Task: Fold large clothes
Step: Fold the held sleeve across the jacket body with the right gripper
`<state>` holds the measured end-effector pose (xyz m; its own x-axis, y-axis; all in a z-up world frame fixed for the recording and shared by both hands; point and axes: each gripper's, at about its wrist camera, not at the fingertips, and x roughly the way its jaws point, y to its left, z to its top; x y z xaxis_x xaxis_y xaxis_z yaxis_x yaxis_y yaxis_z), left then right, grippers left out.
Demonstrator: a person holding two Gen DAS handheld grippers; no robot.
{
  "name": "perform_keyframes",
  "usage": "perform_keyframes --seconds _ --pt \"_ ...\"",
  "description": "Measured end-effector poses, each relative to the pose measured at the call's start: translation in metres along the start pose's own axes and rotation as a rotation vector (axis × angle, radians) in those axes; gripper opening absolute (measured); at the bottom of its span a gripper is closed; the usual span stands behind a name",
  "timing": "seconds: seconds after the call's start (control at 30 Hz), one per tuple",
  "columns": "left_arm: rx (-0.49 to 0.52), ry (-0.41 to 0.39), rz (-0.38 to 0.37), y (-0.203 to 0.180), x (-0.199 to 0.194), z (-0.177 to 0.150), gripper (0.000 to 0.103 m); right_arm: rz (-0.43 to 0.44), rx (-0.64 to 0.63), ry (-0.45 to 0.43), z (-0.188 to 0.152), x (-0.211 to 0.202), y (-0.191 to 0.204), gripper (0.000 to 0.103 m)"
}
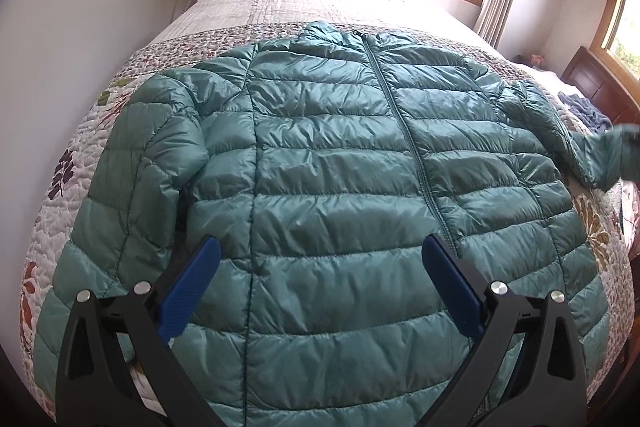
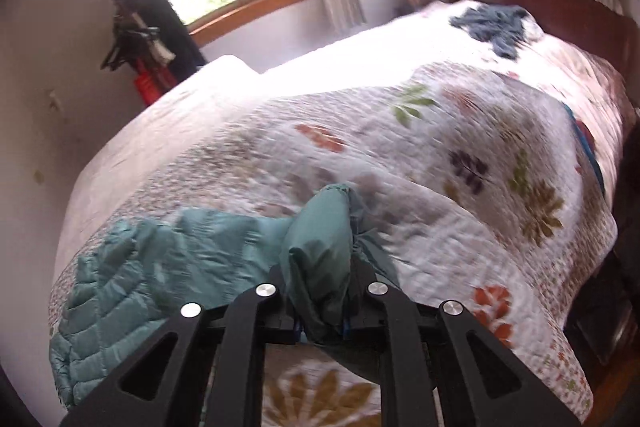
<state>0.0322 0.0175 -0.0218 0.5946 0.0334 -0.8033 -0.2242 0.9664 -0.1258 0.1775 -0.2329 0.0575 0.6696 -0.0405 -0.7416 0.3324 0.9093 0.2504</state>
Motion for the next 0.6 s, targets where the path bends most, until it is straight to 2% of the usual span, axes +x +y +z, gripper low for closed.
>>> perform_keyframes --seconds 0.13,0.3,0.4,0.6 --pt "-0.008 0.002 0.002 0.006 0.002 0.002 0.1 0.103 -0.088 0.019 0.001 0.007 0.069 0.013" --pt "-0.024 -0.006 0.012 0.013 0.002 0.007 0.1 0.207 -0.178 0.076 -0.017 0.026 0.133 0.013" --pt "-0.04 -0.005 0.011 0.018 0.002 0.011 0.1 0.243 -0.226 0.116 -0.031 0.043 0.159 0.013" --pt "-0.029 -0.012 0.03 0.022 -0.001 0.016 0.1 0.32 -0.314 0.219 -0.068 0.077 0.186 0.013"
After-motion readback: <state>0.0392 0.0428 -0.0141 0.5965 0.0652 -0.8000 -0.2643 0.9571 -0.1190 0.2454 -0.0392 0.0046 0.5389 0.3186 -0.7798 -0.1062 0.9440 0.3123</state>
